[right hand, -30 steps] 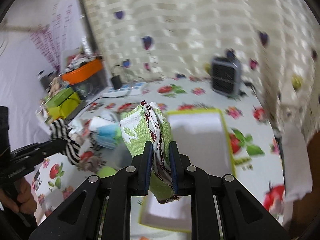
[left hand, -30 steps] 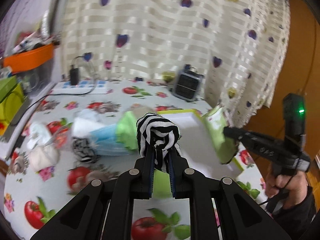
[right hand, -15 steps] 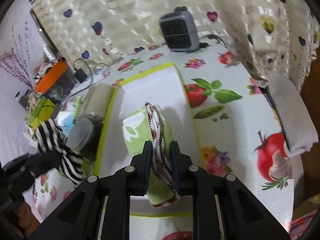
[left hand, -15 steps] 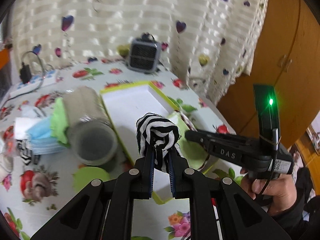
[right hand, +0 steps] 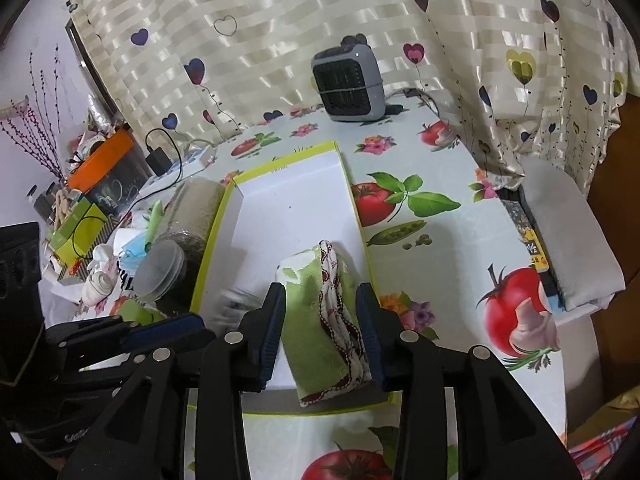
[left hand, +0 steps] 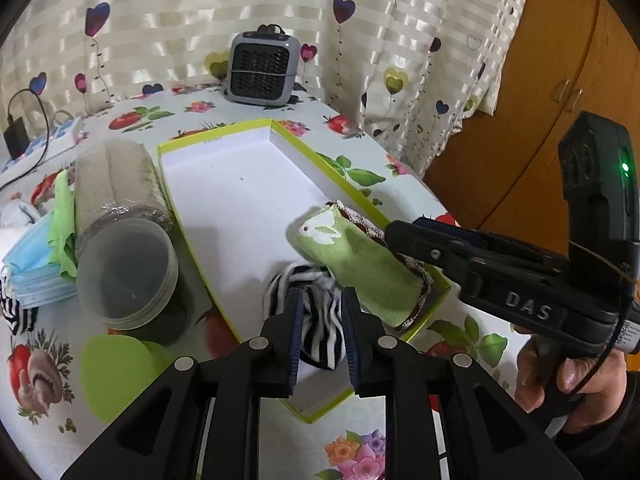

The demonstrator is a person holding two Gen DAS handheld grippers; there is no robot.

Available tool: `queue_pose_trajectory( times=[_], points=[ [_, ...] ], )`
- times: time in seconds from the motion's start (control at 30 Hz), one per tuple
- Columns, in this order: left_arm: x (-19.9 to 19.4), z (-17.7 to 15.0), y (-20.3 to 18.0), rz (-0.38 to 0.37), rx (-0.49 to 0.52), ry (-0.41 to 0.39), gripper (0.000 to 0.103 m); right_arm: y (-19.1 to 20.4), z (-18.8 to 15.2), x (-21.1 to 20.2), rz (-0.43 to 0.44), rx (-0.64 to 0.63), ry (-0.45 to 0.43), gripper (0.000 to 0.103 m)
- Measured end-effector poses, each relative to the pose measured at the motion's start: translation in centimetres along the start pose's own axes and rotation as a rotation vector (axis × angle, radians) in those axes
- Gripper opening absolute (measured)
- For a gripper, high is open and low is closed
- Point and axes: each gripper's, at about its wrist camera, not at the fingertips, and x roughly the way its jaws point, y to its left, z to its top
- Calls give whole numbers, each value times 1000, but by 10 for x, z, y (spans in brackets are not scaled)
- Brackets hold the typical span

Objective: Organize soft objects
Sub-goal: 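Lower both items into the white tray and open both tools, then lift both tools out of the tray back toward the pile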

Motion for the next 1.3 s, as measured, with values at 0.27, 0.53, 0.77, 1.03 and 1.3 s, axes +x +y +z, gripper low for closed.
queue_pose_trajectory(
  times=[0.27,0.53,0.77,1.03,1.3],
  points=[
    [-22,-4,-1,10,0,-38,22,10,-6,-23,-4,-24,-34,38],
    [-54,-16,3,17,-26,-87,22,35,-13,-43,20,-97,-67,38],
    [-81,-26,15,43,-55,-135,22,53,-17,-50,51,-136,-74,38],
    [-97,-39,39,94,-110,-154,22,73,-21,-56,82,-184,-79,38],
    [-110,-51,60,125,-167,-170,22,96,-25,-56,111,-238,-75,38]
  ],
)
